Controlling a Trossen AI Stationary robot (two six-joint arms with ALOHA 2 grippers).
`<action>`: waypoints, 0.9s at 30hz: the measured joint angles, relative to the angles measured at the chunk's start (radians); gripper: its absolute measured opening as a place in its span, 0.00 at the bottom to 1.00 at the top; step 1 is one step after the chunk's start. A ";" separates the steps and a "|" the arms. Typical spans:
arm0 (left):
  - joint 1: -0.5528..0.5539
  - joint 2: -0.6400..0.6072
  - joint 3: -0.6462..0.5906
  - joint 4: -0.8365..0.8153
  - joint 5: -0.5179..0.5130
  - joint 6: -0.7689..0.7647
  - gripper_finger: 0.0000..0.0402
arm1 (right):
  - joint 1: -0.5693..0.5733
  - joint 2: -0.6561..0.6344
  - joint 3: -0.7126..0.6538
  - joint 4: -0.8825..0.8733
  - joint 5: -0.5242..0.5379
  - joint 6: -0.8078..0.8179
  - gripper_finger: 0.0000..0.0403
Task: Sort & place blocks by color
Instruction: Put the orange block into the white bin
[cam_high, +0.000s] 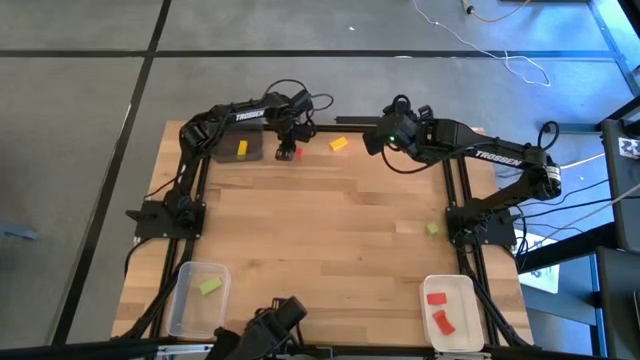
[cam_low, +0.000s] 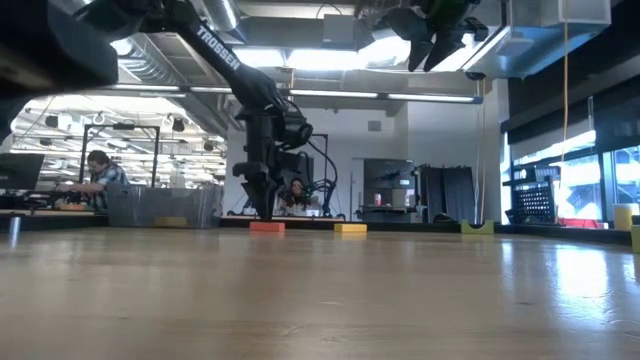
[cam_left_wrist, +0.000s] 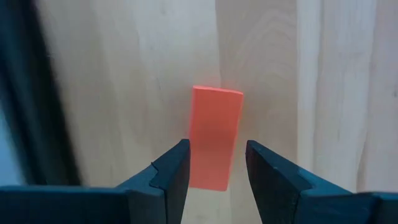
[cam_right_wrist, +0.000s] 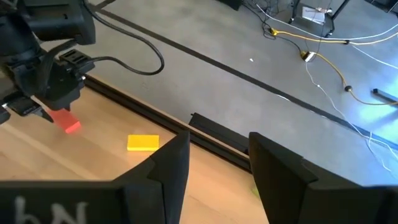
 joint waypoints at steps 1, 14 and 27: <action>0.000 0.007 0.000 0.000 -0.003 0.000 0.37 | 0.000 0.000 0.000 0.000 0.000 0.000 0.41; 0.001 0.049 0.001 0.024 -0.050 0.004 0.37 | 0.000 0.000 0.000 0.000 -0.002 -0.003 0.41; -0.015 0.058 0.003 0.001 -0.074 -0.014 0.12 | 0.000 0.000 0.000 -0.003 0.000 -0.003 0.41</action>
